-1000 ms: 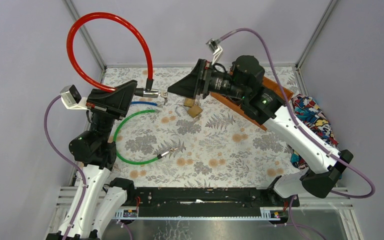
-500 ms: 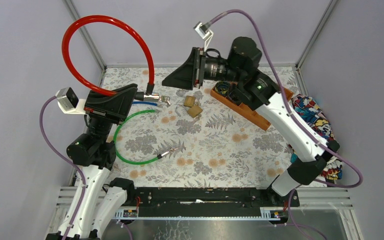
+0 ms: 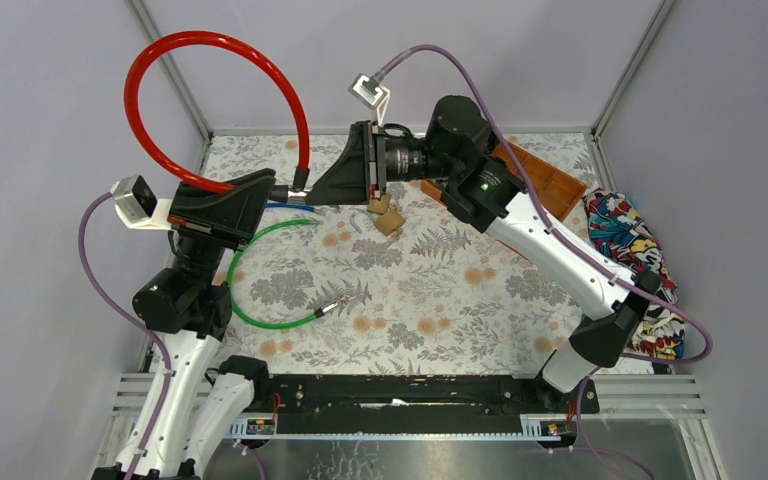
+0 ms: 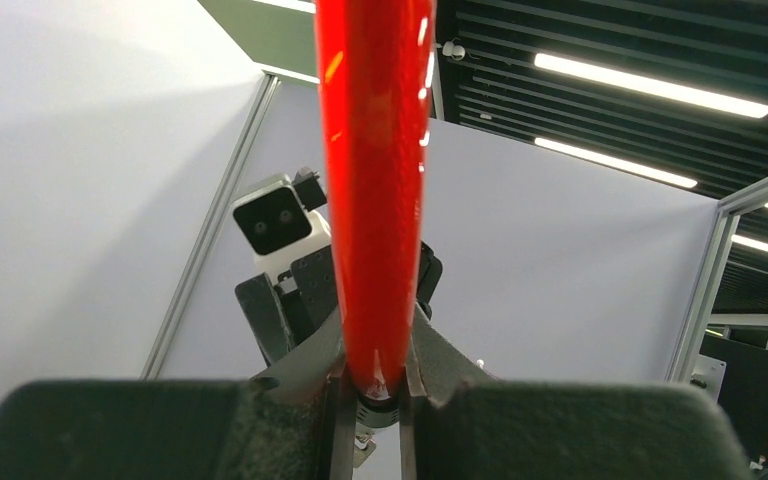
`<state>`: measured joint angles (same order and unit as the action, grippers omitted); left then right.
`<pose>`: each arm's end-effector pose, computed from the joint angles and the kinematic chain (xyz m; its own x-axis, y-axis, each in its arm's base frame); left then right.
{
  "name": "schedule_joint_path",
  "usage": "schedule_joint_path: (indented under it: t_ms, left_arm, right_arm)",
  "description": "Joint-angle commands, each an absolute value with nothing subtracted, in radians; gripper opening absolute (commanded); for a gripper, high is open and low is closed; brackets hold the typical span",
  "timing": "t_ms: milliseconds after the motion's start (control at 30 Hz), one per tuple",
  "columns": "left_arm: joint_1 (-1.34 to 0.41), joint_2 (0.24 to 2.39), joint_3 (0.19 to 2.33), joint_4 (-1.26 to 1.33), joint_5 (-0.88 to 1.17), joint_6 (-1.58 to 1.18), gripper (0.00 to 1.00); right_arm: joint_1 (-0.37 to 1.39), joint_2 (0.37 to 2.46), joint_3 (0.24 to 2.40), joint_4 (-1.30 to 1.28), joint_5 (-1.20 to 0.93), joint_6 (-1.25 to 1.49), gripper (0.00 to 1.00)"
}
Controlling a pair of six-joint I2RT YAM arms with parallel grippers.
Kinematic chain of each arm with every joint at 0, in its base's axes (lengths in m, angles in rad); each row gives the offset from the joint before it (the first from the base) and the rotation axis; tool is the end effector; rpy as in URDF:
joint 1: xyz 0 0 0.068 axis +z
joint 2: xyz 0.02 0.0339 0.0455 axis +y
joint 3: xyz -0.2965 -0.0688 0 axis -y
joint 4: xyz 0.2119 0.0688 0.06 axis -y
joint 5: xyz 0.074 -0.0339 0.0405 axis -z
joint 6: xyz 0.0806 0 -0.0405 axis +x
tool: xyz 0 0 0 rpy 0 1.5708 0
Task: Lock with the key
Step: Lock the lock.
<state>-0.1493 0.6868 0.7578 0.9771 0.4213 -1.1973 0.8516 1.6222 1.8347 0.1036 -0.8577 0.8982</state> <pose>0.0658 -0.0432 0.5042 -0.0017 -0.8589 -0.5121 0.9210 0.1982 -0.3355 0.1848 0.3036 0.5523 -0.6278 0.0598 -0.7761 -0.7619 -0.2514 0.5970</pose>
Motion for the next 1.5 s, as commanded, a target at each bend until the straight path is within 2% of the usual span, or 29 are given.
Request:
schedule_joint_path:
  t_ms: [0,200,333,433,600,767,1000,1133,1233,1333,1467]
  left_arm:
    - [-0.141,0.676,0.784,1.057,0.395,-1.180,0.00]
    - [-0.141,0.677,0.787,1.055,0.396,-1.180,0.00]
    - [-0.141,0.677,0.791,1.054,0.400,-1.183,0.00]
    - [-0.141,0.676,0.792,1.052,0.401,-1.183,0.00]
    - [-0.141,0.678,0.794,1.052,0.401,-1.183,0.00]
    - [-0.141,0.679,0.796,1.053,0.401,-1.181,0.00]
    - [-0.140,0.678,0.792,1.049,0.400,-1.183,0.00]
    - [-0.141,0.677,0.786,1.011,0.383,-1.191,0.00]
    - [-0.142,0.675,0.779,0.915,0.353,-1.231,0.00]
    - [-0.146,0.675,0.771,0.857,0.340,-1.268,0.00]
    - [-0.153,0.673,0.763,0.815,0.336,-1.296,0.00]
  right_arm:
    - [0.857,1.569,1.803,0.164,-0.899,0.924,0.54]
    - [0.856,1.522,1.759,0.139,-0.868,0.892,0.51]
    - [0.844,1.502,1.740,0.142,-0.852,0.885,0.62]
    - [0.836,1.488,1.722,0.161,-0.835,0.895,0.62]
    - [0.834,1.485,1.703,0.207,-0.832,0.939,0.46]
    - [0.835,1.488,1.693,0.211,-0.832,0.947,0.41]
    - [0.835,1.485,1.679,0.232,-0.831,0.949,0.01]
    - [0.836,1.475,1.680,0.200,-0.805,0.894,0.00]
    - [0.864,1.439,1.687,0.101,-0.684,0.676,0.00]
    - [0.979,1.418,1.735,-0.086,-0.440,0.285,0.00]
    - [1.081,1.434,1.754,-0.143,-0.261,-0.145,0.00]
